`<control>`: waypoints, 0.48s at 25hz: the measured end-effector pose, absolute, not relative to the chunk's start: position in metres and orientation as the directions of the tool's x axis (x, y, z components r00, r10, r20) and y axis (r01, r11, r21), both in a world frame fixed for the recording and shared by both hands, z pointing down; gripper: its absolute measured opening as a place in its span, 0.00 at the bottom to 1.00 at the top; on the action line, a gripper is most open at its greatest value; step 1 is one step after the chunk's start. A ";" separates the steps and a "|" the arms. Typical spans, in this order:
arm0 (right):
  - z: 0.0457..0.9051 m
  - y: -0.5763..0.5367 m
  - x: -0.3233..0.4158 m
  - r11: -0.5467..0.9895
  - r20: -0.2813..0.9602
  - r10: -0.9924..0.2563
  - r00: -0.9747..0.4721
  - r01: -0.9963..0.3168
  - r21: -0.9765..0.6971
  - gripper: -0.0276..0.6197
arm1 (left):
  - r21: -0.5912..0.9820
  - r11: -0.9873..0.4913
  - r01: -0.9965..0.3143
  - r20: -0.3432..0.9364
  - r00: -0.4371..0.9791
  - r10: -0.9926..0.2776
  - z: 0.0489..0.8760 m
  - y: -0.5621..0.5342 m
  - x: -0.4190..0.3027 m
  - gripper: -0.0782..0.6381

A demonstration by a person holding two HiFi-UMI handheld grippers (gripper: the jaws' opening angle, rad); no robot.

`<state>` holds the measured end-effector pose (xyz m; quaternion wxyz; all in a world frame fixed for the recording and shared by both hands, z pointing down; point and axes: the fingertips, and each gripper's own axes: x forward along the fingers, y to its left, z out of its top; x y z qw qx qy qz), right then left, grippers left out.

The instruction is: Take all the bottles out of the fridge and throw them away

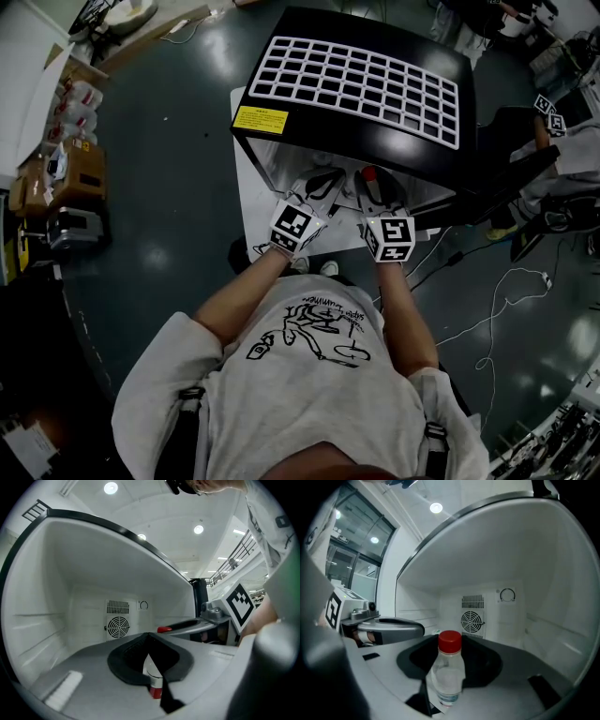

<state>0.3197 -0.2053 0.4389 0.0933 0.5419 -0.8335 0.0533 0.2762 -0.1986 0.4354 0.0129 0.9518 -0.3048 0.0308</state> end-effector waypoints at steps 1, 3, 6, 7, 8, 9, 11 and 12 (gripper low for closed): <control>0.437 -0.203 0.318 0.409 0.214 -0.893 -0.397 -0.912 0.013 0.28 | 0.006 -0.815 -0.579 0.065 0.814 -0.578 0.433 -0.197 0.276 0.12; 0.433 -0.199 0.317 0.412 0.214 -0.891 -0.400 -0.911 0.013 0.28 | 0.005 -0.817 -0.577 0.062 0.815 -0.576 0.428 -0.193 0.276 0.12; 0.425 -0.192 0.315 0.415 0.213 -0.891 -0.402 -0.910 0.017 0.28 | -0.010 -0.820 -0.572 0.069 0.818 -0.571 0.424 -0.187 0.277 0.12; 0.422 -0.189 0.315 0.415 0.210 -0.891 -0.402 -0.909 0.020 0.28 | -0.017 -0.823 -0.568 0.069 0.821 -0.567 0.423 -0.184 0.277 0.12; 0.420 -0.187 0.314 0.416 0.208 -0.892 -0.402 -0.909 0.023 0.28 | -0.022 -0.826 -0.563 0.066 0.824 -0.563 0.420 -0.182 0.278 0.12; 0.417 -0.185 0.314 0.416 0.206 -0.892 -0.402 -0.909 0.027 0.28 | -0.024 -0.829 -0.559 0.062 0.826 -0.560 0.417 -0.179 0.278 0.12; 0.411 -0.179 0.312 0.419 0.204 -0.892 -0.404 -0.907 0.035 0.28 | -0.028 -0.831 -0.555 0.055 0.830 -0.556 0.410 -0.174 0.278 0.12; 0.409 -0.177 0.311 0.423 0.204 -0.890 -0.407 -0.905 0.039 0.28 | -0.032 -0.832 -0.553 0.052 0.831 -0.554 0.406 -0.172 0.277 0.12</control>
